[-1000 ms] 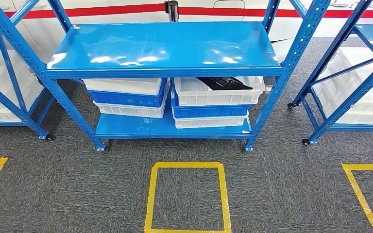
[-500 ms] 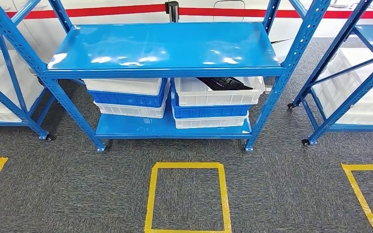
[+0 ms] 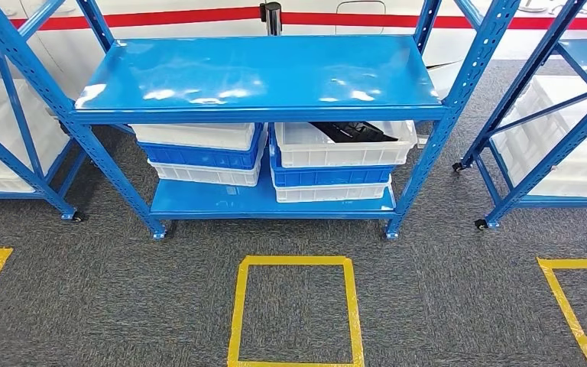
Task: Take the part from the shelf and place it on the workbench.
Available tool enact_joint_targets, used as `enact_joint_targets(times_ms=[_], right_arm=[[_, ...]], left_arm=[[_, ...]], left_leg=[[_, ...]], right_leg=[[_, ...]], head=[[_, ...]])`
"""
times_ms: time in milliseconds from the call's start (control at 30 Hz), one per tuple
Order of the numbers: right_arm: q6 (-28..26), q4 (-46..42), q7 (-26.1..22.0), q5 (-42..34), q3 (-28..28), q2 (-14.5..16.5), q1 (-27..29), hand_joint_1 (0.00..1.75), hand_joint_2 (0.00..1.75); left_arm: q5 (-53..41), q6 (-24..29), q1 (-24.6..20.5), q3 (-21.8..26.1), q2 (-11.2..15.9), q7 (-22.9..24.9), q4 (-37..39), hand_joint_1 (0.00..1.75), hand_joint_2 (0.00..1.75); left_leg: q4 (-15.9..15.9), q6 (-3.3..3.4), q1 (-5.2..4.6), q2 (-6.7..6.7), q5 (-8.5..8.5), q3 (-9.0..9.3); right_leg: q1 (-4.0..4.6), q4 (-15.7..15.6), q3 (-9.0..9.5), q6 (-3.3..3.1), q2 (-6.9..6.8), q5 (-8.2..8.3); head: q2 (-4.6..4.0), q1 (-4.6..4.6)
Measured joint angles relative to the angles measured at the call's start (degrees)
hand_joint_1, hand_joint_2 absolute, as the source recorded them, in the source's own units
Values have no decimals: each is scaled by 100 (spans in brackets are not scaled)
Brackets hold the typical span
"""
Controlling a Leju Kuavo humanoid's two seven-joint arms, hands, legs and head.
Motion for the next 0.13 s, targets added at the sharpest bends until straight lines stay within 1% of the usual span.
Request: enact_joint_targets(times_ms=[133], right_arm=[[0, -4, -3, 0, 0, 0, 0, 0, 0]], left_arm=[[0, 0, 4, -1, 3, 3, -16, 0, 0]], left_leg=[[0, 0, 0, 0, 0, 0]], right_leg=[[0, 0, 0, 0, 0, 0]], head=[[-1, -1]])
